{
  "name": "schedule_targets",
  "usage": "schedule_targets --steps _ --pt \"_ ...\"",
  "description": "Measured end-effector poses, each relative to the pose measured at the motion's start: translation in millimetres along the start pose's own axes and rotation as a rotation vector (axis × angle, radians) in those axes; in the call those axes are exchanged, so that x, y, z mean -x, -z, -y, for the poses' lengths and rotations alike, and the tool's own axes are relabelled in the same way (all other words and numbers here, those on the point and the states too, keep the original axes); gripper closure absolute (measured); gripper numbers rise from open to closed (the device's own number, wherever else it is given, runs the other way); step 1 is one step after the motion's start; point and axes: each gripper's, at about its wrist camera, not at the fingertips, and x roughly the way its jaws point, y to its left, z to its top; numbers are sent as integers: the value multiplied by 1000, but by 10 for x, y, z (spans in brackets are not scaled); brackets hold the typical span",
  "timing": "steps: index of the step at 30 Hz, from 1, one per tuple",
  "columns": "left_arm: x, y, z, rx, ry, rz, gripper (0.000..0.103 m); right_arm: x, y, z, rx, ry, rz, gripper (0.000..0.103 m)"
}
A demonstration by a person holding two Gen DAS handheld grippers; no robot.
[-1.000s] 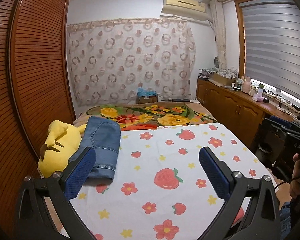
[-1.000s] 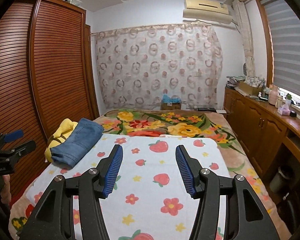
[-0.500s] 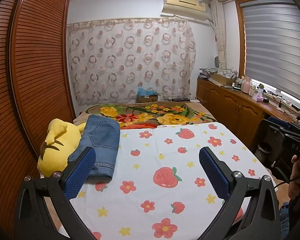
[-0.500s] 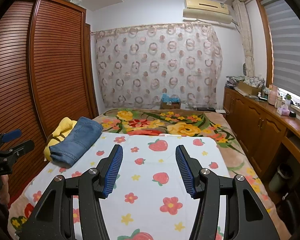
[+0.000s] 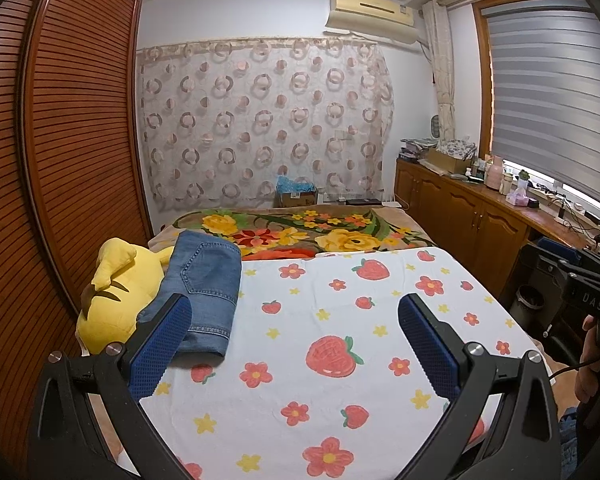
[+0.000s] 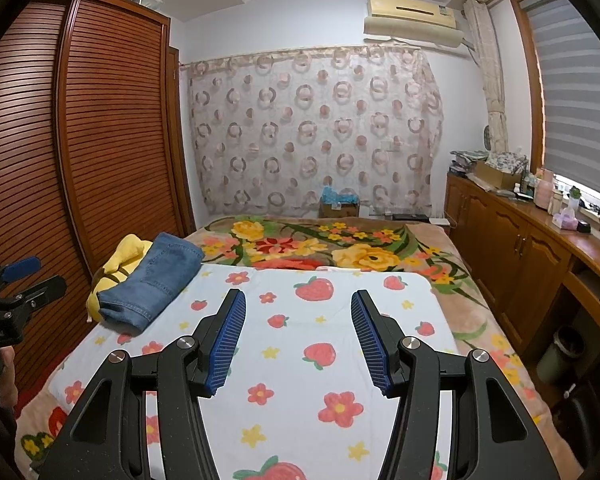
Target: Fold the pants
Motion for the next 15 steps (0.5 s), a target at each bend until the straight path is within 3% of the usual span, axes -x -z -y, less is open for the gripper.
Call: schedule_targets --steps 15 --pt "11 5 -5 -2 2 1 0 22 7 16 -2 2 -4 46"
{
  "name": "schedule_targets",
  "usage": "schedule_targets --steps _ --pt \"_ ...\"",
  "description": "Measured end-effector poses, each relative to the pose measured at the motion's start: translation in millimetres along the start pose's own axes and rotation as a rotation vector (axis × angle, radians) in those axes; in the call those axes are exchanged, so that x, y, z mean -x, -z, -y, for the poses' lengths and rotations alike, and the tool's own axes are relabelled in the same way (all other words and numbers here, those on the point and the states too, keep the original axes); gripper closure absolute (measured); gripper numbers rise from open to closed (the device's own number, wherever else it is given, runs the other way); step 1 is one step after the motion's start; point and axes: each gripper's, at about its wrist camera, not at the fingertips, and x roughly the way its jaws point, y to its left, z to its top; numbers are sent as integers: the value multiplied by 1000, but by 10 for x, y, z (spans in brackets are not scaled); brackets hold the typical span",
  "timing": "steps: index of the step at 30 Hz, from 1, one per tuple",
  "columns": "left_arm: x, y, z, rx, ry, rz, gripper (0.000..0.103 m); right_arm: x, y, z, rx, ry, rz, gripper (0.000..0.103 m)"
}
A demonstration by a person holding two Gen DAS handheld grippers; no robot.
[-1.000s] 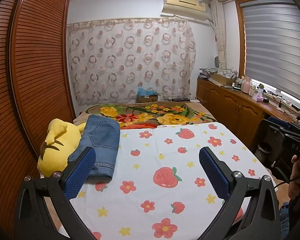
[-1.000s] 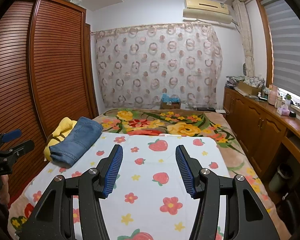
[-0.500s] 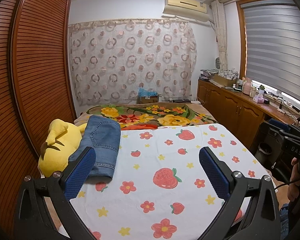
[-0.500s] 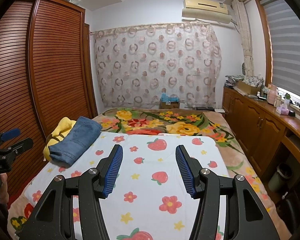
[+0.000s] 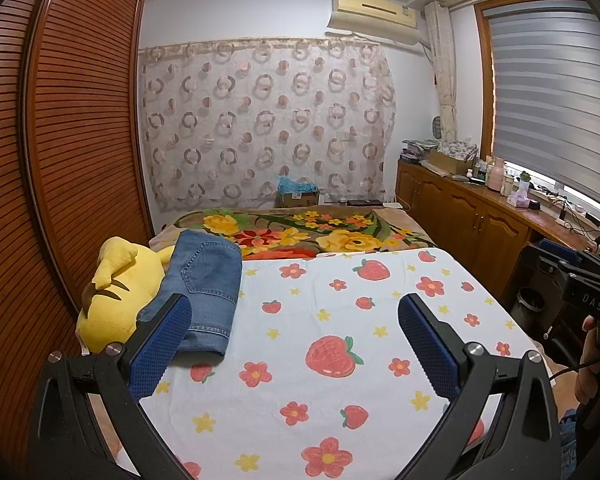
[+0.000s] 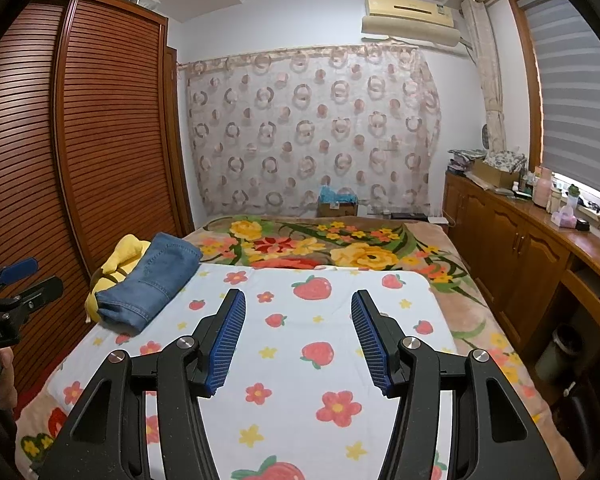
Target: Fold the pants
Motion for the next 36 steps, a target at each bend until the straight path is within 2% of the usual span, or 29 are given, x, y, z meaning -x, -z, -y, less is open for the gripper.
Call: schedule_targets --steps 10,27,36 --pt "3 -1 4 1 -2 1 0 -1 2 -2 -2 -9 0 39" --pt "-2 8 -4 1 -3 2 0 -6 -16 4 -2 -7 -2 36" --pt "-2 10 -6 0 -3 2 0 -19 -43 6 -8 -15 -3 23"
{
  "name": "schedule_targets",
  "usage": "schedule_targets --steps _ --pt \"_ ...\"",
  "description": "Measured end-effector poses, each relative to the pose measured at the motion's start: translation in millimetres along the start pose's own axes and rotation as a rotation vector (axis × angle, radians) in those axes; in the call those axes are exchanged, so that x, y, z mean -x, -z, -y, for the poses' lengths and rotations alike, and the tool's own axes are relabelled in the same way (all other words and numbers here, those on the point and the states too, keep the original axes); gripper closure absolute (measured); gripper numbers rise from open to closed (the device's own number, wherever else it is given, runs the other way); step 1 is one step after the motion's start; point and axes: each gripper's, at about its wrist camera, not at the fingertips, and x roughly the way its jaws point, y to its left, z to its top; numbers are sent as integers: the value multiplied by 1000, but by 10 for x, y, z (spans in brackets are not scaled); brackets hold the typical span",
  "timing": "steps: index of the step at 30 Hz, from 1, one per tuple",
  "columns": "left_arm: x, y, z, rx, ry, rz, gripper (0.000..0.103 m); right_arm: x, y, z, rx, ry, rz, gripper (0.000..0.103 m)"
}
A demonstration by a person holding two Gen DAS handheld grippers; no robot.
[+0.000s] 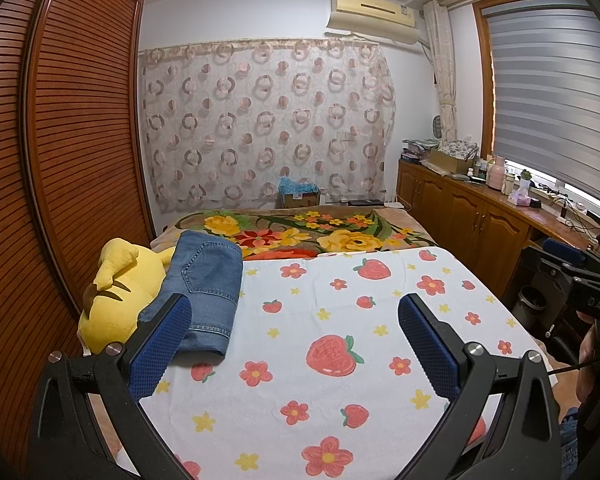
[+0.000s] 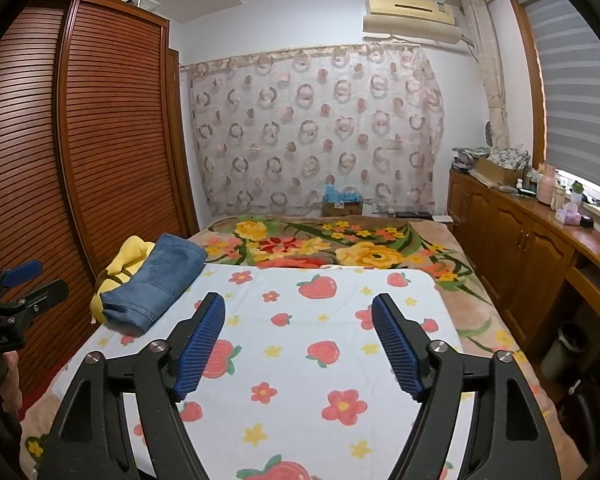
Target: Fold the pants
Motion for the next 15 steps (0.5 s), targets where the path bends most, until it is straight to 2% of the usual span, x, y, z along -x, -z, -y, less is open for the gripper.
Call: schedule_targets --steps 15 --pt "0 3 0 1 0 0 0 -7 28 -14 4 2 5 16"
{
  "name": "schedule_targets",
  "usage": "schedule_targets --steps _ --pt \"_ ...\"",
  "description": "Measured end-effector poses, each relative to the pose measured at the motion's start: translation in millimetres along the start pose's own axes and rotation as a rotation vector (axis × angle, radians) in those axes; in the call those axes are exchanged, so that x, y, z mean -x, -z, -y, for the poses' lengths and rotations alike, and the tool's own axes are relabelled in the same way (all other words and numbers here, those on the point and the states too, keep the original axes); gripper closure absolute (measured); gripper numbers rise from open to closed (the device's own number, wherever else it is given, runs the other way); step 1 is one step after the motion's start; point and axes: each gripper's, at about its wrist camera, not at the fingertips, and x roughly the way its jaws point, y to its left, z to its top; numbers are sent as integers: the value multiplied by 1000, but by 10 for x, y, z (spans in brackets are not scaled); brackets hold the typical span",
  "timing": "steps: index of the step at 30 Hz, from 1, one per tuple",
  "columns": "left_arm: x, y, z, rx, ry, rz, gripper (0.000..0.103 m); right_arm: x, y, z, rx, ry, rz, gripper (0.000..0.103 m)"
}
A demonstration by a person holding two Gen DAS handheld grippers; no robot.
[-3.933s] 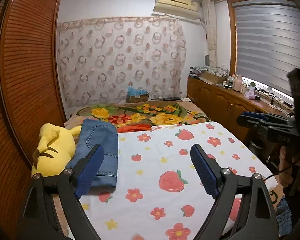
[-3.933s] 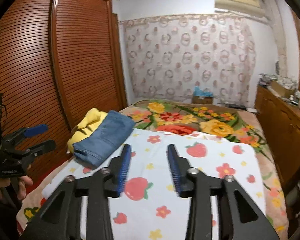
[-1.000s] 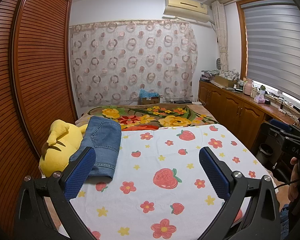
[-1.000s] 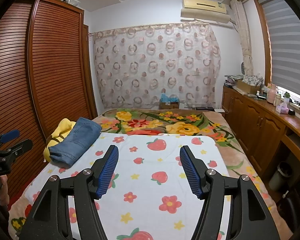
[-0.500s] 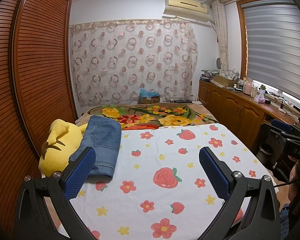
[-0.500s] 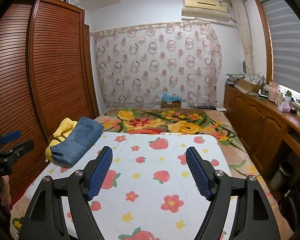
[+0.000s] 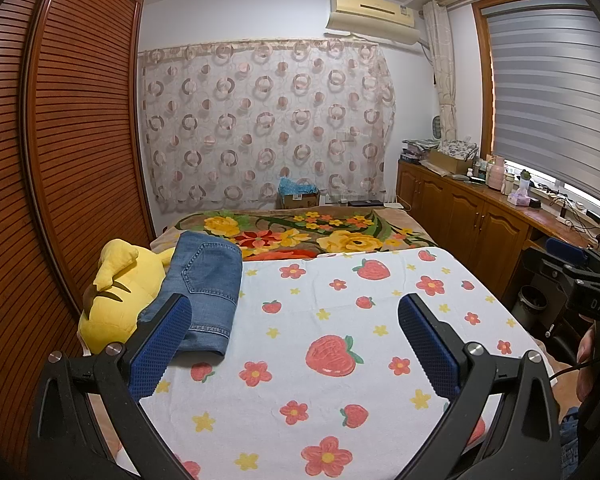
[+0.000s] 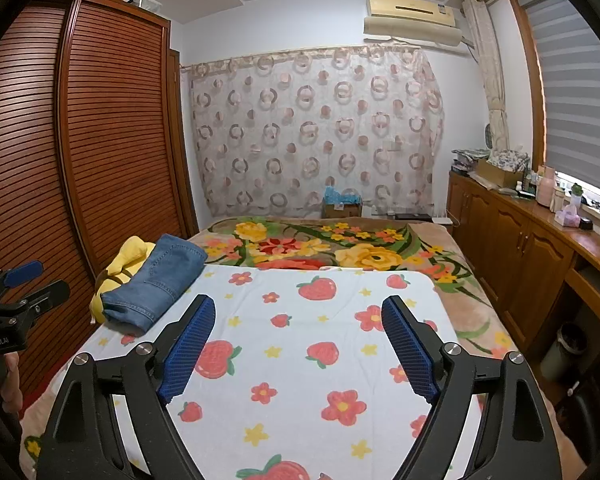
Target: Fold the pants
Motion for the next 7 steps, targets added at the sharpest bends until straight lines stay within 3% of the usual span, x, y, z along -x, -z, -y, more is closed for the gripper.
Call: schedule_targets --steps 7 --pt "3 4 2 -1 0 0 0 0 1 4 1 0 1 15"
